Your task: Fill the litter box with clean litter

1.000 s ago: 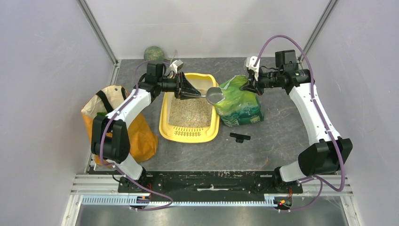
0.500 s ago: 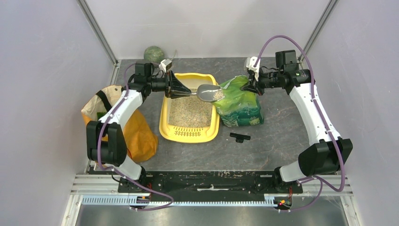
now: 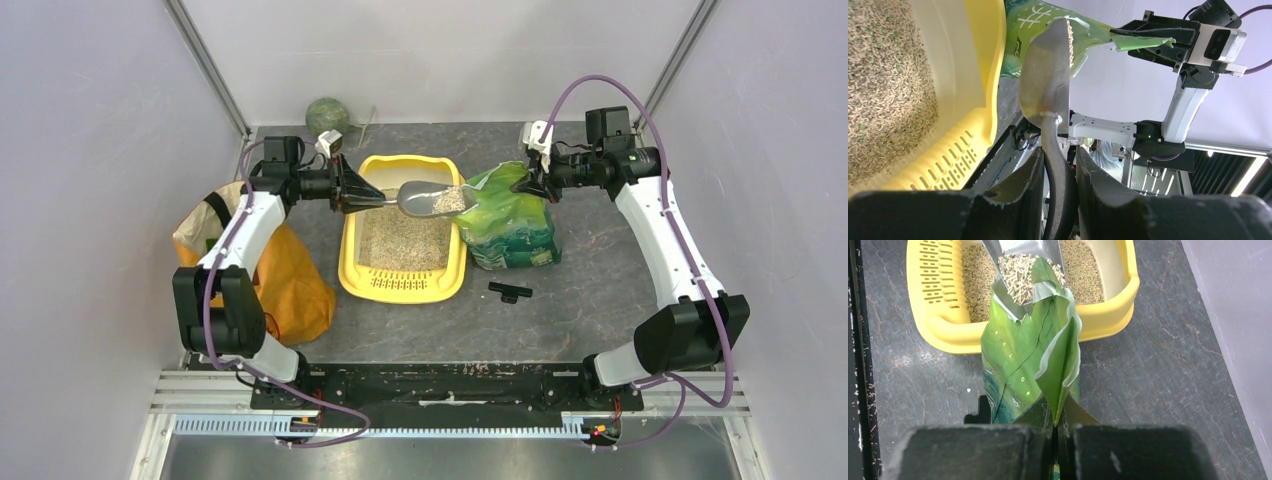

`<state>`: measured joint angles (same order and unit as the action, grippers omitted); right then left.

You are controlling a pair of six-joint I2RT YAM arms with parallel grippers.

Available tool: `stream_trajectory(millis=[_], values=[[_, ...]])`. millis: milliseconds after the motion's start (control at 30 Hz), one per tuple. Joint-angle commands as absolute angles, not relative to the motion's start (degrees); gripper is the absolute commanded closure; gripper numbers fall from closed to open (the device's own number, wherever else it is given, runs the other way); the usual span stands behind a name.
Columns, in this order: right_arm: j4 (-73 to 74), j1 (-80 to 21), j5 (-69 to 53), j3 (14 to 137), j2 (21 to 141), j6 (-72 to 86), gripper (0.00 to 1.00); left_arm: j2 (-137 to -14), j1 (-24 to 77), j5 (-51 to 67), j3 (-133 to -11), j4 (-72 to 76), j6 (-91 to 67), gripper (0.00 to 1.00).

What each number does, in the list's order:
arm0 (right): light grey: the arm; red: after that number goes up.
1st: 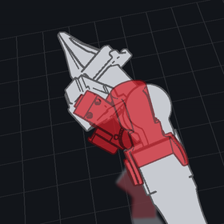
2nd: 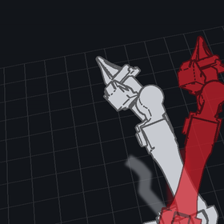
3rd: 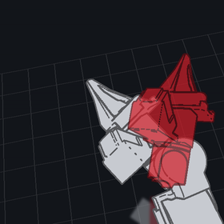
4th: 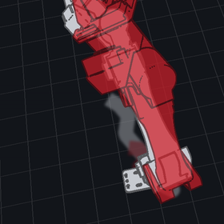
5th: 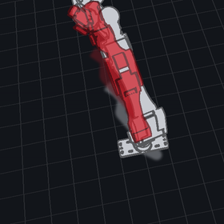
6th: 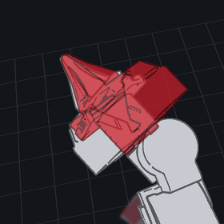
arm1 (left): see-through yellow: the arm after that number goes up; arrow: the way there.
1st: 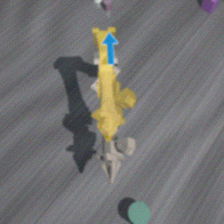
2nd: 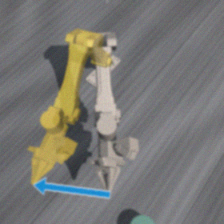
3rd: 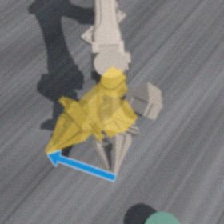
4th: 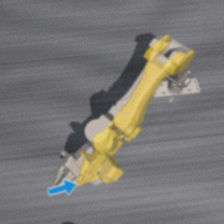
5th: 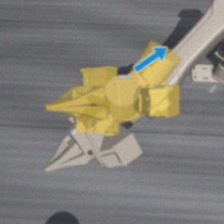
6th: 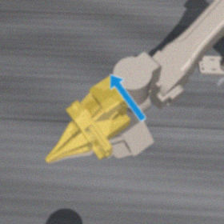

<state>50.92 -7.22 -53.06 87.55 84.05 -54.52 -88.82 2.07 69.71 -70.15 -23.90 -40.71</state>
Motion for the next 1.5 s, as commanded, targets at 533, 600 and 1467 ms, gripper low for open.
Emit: stream_trajectory(millis=[533, 600, 1467], values=[[46.14, -7.55, -55.06, 92.43, 81.83, -54.70, 1.00, -82.63, -9.50, 71.24, -75.82, -42.03, -26.75, 0.98], [46.14, -7.53, -54.94, 92.39, 81.74, -54.75, 1.00, -84.04, -9.05, 64.51, -80.86, -51.56, -18.76, 0.98], [46.08, -7.56, -54.51, 91.23, 80.77, -55.04, 1.00, -77.92, 21.55, 2.74, -96.49, -58.74, 11.07, 0.98]])
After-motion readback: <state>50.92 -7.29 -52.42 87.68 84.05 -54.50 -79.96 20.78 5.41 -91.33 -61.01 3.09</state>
